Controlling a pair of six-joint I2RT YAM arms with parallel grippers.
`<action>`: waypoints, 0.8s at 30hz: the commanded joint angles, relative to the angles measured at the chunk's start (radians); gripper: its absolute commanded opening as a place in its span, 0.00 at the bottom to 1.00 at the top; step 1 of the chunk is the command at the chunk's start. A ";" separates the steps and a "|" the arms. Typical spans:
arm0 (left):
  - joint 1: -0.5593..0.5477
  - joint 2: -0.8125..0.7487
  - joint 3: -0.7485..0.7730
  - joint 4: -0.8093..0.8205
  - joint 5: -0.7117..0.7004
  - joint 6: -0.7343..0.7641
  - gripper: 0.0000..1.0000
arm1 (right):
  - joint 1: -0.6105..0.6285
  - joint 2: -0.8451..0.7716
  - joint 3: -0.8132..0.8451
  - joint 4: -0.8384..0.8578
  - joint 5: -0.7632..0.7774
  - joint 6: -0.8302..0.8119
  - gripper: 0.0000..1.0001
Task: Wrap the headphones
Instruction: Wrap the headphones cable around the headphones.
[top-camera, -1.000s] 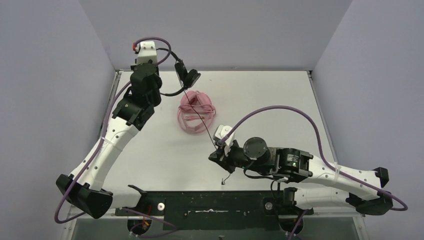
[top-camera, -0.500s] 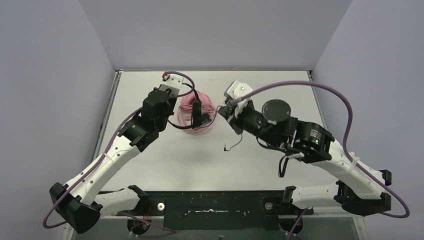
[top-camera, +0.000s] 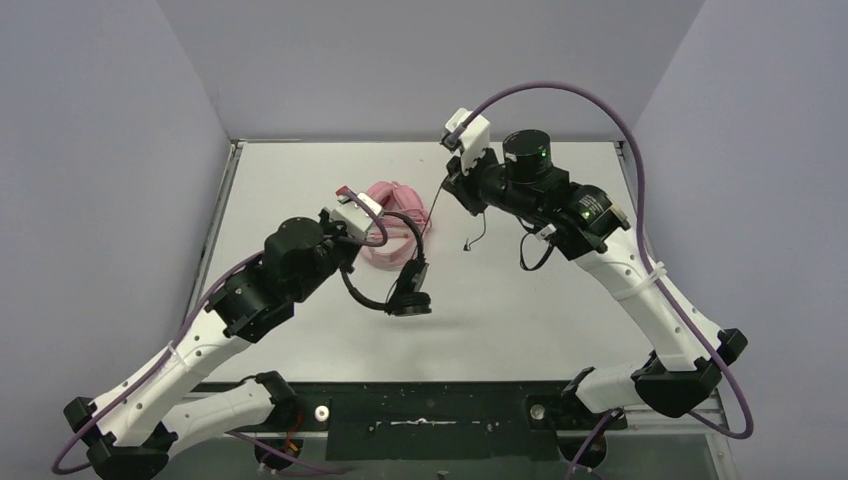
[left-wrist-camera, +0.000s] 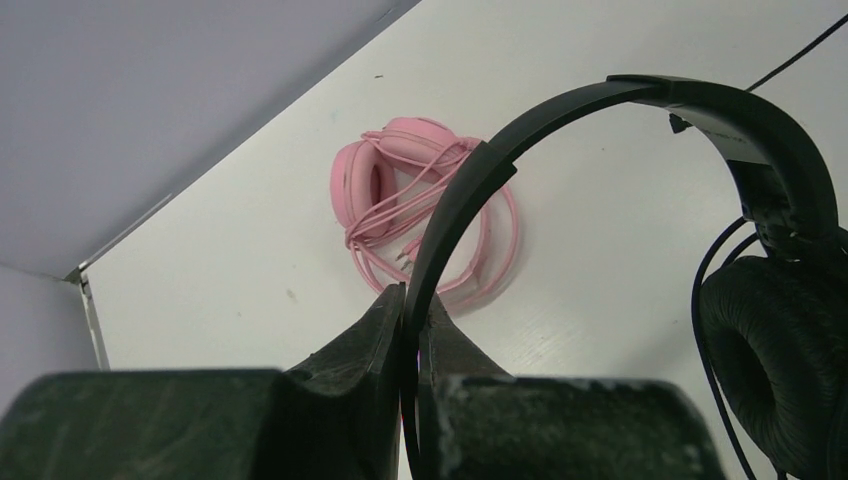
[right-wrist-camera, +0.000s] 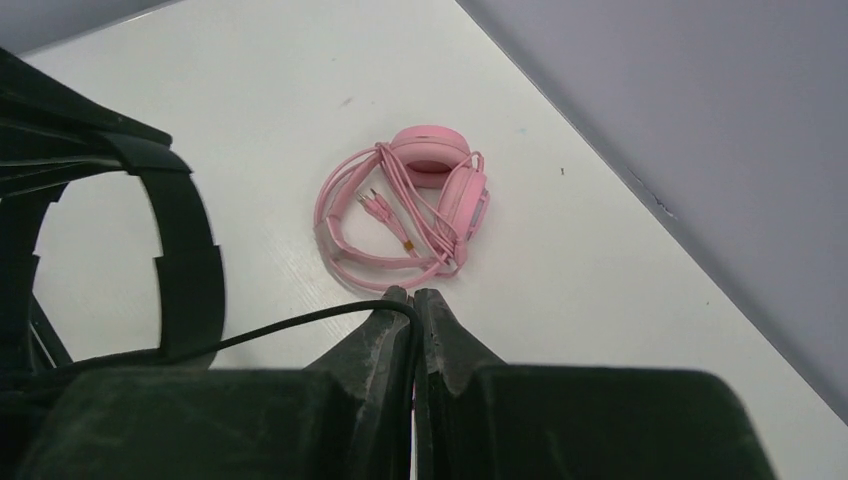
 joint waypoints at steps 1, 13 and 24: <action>-0.008 -0.075 -0.001 0.010 0.150 -0.039 0.00 | -0.107 -0.018 -0.024 0.091 -0.088 0.042 0.00; -0.006 -0.139 0.120 -0.039 0.019 -0.428 0.00 | -0.175 -0.120 -0.453 0.432 -0.139 0.272 0.04; -0.002 -0.069 0.308 -0.011 -0.072 -0.671 0.00 | -0.171 -0.013 -0.780 1.045 -0.202 0.585 0.05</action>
